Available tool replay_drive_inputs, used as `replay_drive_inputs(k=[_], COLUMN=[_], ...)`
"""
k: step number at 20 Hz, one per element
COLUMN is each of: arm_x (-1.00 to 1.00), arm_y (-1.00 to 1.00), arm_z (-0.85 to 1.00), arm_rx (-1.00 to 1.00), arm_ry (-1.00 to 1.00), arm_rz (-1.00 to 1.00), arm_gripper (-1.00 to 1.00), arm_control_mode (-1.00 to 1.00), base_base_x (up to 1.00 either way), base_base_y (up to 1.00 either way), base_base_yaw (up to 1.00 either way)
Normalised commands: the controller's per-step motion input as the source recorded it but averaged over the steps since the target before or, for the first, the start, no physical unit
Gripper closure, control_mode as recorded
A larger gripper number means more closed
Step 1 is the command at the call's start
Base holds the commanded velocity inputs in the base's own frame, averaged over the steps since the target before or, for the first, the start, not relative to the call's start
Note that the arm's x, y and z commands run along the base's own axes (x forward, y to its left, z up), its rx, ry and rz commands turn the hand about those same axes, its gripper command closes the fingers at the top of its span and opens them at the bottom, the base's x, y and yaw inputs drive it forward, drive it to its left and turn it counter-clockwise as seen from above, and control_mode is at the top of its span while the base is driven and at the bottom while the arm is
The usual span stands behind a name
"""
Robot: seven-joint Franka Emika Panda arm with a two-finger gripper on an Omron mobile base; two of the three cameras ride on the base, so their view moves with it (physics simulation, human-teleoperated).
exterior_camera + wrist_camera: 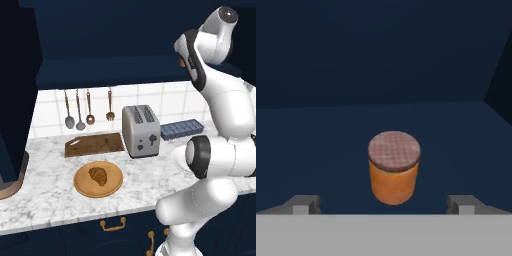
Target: From the different types of pastries on the counter, select a croissant and place it on the cutting board. Then retrieve a jar of jam from the cabinet and place it alongside the croissant on the cutting board.
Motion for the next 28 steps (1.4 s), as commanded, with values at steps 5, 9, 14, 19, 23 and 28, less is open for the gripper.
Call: replay_drive_inputs(k=[5, 9, 14, 19, 23, 28], arm_x=[0.02, 0.09, 0.26, 0.36, 0.15, 0.14], arm_y=[-0.02, 0.01, 0.0, 0.0, -0.02, -0.03], arm_z=[-0.26, -0.21, 0.0, 0.0, 0.0, 0.0], arm_rx=[0.0, 0.0, 0.0, 0.0, 0.0, 0.0], arm_ry=[-0.02, 0.0, 0.01, 0.03, 0.01, 0.01], arm_rz=[-0.01, 0.0, 0.0, 0.0, 0.0, 0.0], arm_gripper=[-1.0, -1.0, -1.0, -1.0, -1.0, -1.0], arm_control_mode=[-1.0, -1.0, -1.0, -1.0, -1.0, -1.0], base_base_x=[0.0, 0.0, 0.0, 0.0, 0.0, 0.0], base_base_y=[0.0, 0.0, 0.0, 0.0, 0.0, 0.0], base_base_yaw=[0.0, 0.0, 0.0, 0.0, 0.0, 0.0])
